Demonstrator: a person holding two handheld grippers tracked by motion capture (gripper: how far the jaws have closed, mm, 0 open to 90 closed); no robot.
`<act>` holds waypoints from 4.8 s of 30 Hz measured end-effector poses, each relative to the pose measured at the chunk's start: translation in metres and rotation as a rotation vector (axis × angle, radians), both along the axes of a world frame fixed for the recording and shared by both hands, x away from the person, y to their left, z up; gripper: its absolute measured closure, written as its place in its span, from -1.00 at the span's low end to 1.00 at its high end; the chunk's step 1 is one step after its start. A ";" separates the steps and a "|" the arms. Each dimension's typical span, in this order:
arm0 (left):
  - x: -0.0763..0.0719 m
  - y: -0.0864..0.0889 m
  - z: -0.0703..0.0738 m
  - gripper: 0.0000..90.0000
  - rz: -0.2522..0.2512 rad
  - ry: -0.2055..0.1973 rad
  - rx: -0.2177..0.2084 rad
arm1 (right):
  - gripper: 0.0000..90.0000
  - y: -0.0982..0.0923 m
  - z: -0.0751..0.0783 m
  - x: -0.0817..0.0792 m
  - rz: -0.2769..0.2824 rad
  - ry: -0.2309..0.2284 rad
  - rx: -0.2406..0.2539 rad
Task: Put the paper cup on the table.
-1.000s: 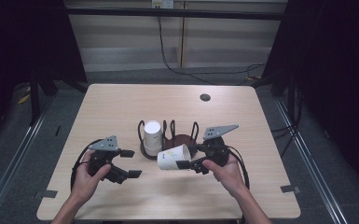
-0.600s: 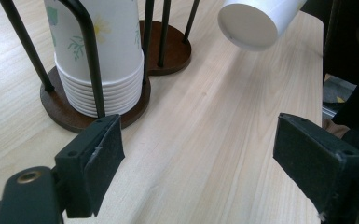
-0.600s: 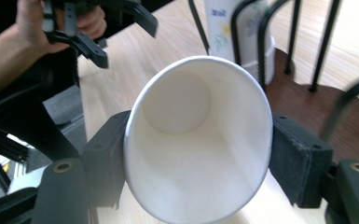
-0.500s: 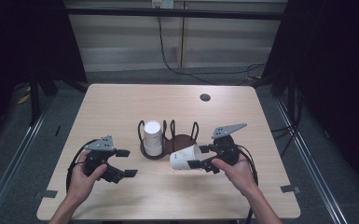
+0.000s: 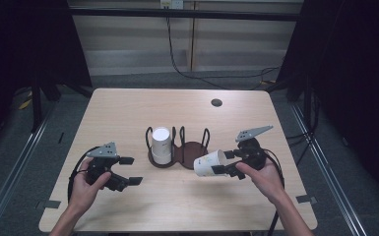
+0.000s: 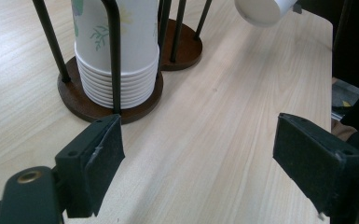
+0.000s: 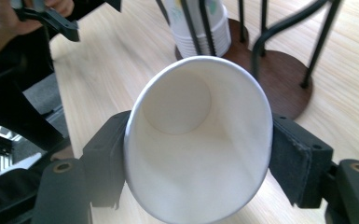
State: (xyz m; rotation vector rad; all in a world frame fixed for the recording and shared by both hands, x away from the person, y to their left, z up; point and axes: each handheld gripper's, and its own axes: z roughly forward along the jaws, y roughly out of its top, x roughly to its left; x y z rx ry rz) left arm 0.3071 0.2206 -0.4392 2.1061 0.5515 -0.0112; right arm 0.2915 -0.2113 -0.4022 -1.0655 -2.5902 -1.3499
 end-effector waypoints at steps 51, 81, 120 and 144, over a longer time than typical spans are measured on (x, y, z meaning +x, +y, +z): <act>-0.006 0.003 -0.009 -0.64 -0.023 -0.016 0.042 | -0.43 -0.038 -0.007 0.068 -0.140 0.157 -0.397; -0.004 0.005 -0.014 -0.64 -0.031 -0.008 0.058 | -0.51 -0.028 -0.015 0.090 -0.242 0.175 -0.611; -0.006 0.006 -0.012 -0.64 -0.031 0.003 0.047 | -0.69 -0.038 -0.014 0.079 -0.315 0.087 -0.309; -0.007 0.003 -0.011 -0.64 -0.014 0.000 0.033 | -0.69 -0.034 -0.007 0.024 -0.408 -0.155 -0.095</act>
